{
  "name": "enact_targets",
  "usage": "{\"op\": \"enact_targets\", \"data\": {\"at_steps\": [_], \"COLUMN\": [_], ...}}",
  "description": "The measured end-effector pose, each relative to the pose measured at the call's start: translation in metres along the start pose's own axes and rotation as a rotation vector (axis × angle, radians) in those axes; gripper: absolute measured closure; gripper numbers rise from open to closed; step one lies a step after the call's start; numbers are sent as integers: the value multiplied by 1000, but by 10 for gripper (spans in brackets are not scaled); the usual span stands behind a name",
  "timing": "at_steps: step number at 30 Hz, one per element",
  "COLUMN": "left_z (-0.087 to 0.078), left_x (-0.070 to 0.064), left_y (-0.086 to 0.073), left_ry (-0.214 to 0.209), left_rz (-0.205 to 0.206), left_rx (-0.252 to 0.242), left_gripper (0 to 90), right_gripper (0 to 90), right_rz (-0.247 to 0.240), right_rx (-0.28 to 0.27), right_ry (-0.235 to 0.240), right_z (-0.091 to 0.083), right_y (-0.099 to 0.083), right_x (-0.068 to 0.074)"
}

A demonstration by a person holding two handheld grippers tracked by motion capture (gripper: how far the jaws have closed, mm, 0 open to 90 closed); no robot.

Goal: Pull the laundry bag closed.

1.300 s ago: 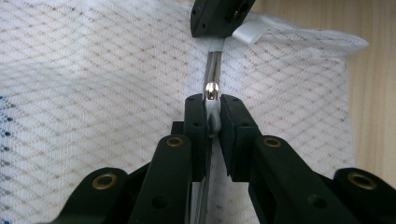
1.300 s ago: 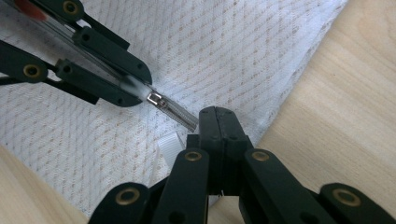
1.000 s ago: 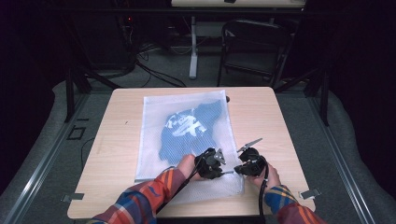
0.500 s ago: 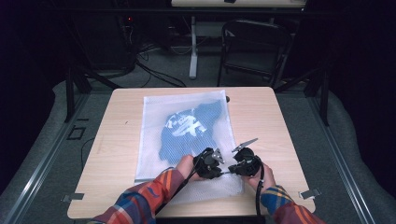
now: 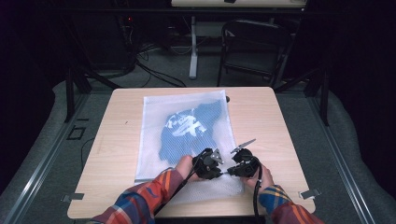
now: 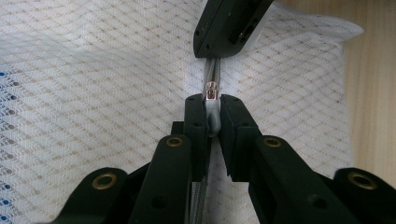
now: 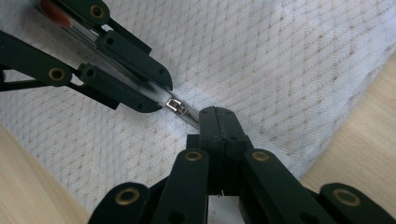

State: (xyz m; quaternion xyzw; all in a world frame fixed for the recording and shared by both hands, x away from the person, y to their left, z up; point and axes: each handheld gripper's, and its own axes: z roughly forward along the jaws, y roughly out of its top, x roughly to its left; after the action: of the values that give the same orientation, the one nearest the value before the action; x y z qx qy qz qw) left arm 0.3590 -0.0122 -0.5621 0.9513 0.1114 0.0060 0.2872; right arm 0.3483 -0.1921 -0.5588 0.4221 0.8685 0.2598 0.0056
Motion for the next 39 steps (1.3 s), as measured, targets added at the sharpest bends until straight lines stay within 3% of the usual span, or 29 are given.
{"op": "enact_targets", "data": {"at_steps": [39], "left_z": [-15], "left_x": [5], "left_y": [-19], "left_ry": [-7], "left_rz": [-30], "left_rx": [25], "left_gripper": [818], "right_gripper": [900], "right_rz": [-34], "right_rx": [4], "right_ry": [-5], "right_z": [0], "right_y": [0], "right_x": [0]}}
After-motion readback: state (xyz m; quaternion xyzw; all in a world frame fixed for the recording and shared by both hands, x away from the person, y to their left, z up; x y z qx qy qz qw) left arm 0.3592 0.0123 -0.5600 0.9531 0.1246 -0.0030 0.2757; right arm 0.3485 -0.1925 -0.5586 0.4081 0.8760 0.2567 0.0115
